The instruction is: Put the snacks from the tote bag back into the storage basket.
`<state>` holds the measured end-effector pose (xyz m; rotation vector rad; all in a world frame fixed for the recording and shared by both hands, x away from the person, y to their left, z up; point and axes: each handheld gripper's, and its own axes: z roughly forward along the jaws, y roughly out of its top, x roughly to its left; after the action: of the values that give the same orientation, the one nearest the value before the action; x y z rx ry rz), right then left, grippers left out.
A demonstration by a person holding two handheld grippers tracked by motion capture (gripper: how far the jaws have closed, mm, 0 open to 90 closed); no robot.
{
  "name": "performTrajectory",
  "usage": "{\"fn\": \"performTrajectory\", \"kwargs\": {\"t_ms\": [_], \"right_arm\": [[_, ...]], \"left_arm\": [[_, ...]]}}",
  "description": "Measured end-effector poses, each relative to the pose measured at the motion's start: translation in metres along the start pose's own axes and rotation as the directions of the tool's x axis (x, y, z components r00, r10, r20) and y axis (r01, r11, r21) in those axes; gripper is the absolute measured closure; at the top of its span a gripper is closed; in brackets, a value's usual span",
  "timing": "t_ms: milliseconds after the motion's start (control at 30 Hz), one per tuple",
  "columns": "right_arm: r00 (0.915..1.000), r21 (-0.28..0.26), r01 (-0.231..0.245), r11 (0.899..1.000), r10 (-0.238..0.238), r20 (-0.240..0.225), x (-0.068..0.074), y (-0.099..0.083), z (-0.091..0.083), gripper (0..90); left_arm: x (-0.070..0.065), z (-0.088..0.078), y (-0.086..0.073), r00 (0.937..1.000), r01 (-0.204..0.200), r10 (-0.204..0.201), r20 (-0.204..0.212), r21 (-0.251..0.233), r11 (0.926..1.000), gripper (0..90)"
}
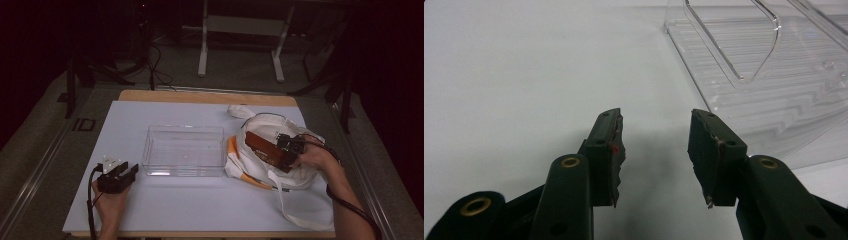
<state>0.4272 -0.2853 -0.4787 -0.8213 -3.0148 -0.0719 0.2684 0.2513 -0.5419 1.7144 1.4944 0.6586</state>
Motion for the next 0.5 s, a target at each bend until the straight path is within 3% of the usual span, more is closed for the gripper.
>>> {"fn": "performTrajectory", "kwargs": {"t_ms": [500], "right_arm": [[0.9993, 0.000, 0.036, 0.999, -0.036, 0.013, 0.0015, 0.0001, -0.0034, 43.6]], "left_arm": [[0.0002, 0.0001, 0.0000, 1.0000, 0.001, -0.001, 0.001, 0.000, 1.0000, 57.3]]}}
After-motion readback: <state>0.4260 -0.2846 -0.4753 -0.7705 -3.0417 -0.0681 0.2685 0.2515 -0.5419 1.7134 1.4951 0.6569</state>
